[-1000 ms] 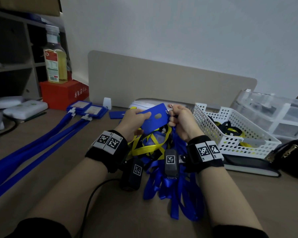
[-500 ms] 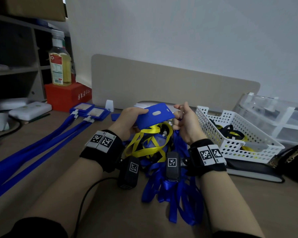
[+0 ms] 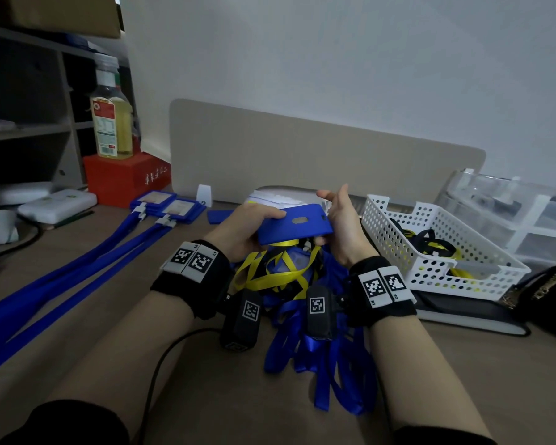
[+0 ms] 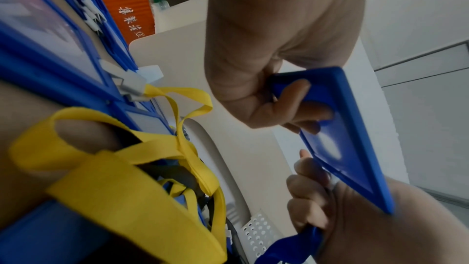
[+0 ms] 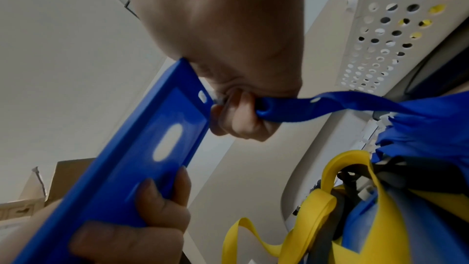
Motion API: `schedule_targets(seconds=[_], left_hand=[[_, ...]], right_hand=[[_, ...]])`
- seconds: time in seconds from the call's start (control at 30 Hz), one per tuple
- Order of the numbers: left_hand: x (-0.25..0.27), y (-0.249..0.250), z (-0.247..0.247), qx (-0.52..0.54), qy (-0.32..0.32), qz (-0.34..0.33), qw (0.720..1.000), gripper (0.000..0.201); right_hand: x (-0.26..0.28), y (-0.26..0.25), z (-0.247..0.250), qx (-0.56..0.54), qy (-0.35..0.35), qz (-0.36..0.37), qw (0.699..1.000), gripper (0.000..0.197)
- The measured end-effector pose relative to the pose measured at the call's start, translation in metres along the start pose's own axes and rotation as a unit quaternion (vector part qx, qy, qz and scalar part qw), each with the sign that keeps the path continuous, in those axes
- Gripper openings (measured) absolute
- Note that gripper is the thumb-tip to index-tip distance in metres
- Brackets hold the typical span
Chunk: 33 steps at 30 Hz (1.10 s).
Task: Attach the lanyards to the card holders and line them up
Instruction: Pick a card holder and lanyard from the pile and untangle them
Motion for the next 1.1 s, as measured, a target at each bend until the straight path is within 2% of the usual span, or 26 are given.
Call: schedule_targets(seconds=[0.07,0.17,0.27,0.4,0.53,0.7,0.8,0.93,1.1], left_hand=[[-0.001,-0.002,0.002,0.003,0.003,0.008,1.0,0.006],[-0.003,-0.004,0.005,0.012,0.011,0.016,1.0,0.017],[-0.003,-0.002,0.006,0.017,0.016,0.008,1.0,0.01],[-0.007,-0.002,0.011,0.025,0.032,0.0,0.999,0.008],[-0.008,-0.003,0.013,0.045,0.037,-0.001,0.998,0.013],[-0.011,-0.004,0.015,0.045,0.034,0.005,0.998,0.015],[-0.012,-0.005,0.017,0.054,0.035,0.011,0.998,0.015],[-0.013,-0.007,0.022,0.058,0.044,0.018,0.997,0.021],[-0.013,-0.008,0.025,0.051,0.055,0.025,0.997,0.02]], right_hand=[[0.0,-0.001,-0.001,0.008,0.002,0.01,1.0,0.055],[0.001,-0.001,-0.004,0.013,-0.006,0.015,1.0,0.041],[0.007,-0.002,-0.01,-0.01,-0.028,-0.004,1.0,0.025],[0.009,-0.002,-0.011,-0.077,-0.035,-0.01,0.996,0.029],[0.002,0.001,0.003,-0.111,0.033,0.003,0.993,0.027],[0.001,-0.006,0.009,-0.085,0.066,0.046,0.993,0.023],[0.0,-0.011,0.016,-0.003,0.09,0.092,0.992,0.019],[0.0,-0.01,0.02,0.069,0.096,0.107,0.987,0.013],[0.004,-0.011,0.021,0.013,0.097,0.1,0.99,0.016]])
Point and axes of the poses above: each hand's wrist, its own x-axis away from the middle knuckle, its own z-axis out of the back of the hand, y = z × x, the point moved 9 cm from there along -x, towards the middle knuckle, and after that the axes turned 1 degree about x, right-handed, at the moved point
